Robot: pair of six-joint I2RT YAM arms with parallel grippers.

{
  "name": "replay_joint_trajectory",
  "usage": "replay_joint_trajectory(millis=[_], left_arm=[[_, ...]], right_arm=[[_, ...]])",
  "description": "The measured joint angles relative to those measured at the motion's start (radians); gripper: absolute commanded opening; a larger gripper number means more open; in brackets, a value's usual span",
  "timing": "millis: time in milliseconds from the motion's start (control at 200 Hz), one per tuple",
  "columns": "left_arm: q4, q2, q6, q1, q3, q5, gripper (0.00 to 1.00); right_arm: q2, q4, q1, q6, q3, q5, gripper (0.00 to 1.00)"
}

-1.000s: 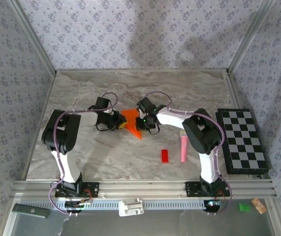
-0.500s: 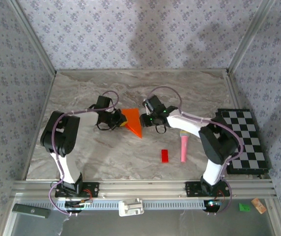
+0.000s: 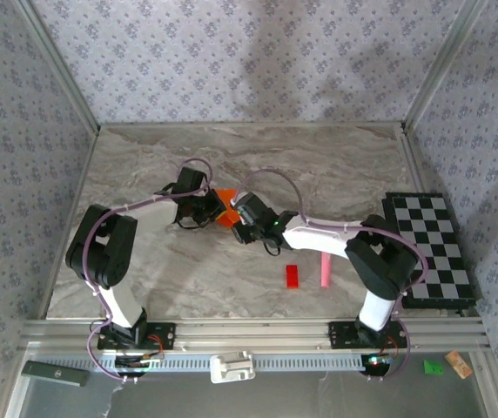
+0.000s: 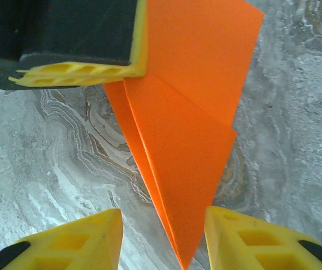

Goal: Fold a paper plane with a square sheet of paper (pick it up from the middle)
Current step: Fourth fold the wing at the center of the table.

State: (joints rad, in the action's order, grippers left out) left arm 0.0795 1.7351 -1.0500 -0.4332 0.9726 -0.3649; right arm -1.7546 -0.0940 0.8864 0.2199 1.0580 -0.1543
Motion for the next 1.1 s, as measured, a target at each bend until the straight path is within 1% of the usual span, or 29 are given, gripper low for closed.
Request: replay_joint_trajectory(millis=[170, 300, 845, 920, 1099], left_arm=[[0.004, 0.000, -0.024, -0.001, 0.000, 0.007, 0.06], [0.010, 0.000, -0.034, -0.001, 0.000, 0.007, 0.06], [0.034, 0.000, -0.042, -0.001, 0.000, 0.007, 0.08], [0.039, 0.000, -0.043, -0.001, 0.000, 0.007, 0.08], [0.056, 0.000, -0.043, -0.001, 0.001, 0.007, 0.08]], right_arm=[[-0.057, 0.019, 0.003, -0.001, 0.000, 0.000, 0.44], [-0.095, 0.020, 0.003, -0.001, 0.006, 0.000, 0.42], [-0.127, 0.019, 0.002, -0.005, 0.045, -0.011, 0.21], [-0.130, 0.018, 0.002, -0.005, 0.045, -0.011, 0.21], [-0.135, 0.016, 0.002, -0.005, 0.045, -0.019, 0.27]])
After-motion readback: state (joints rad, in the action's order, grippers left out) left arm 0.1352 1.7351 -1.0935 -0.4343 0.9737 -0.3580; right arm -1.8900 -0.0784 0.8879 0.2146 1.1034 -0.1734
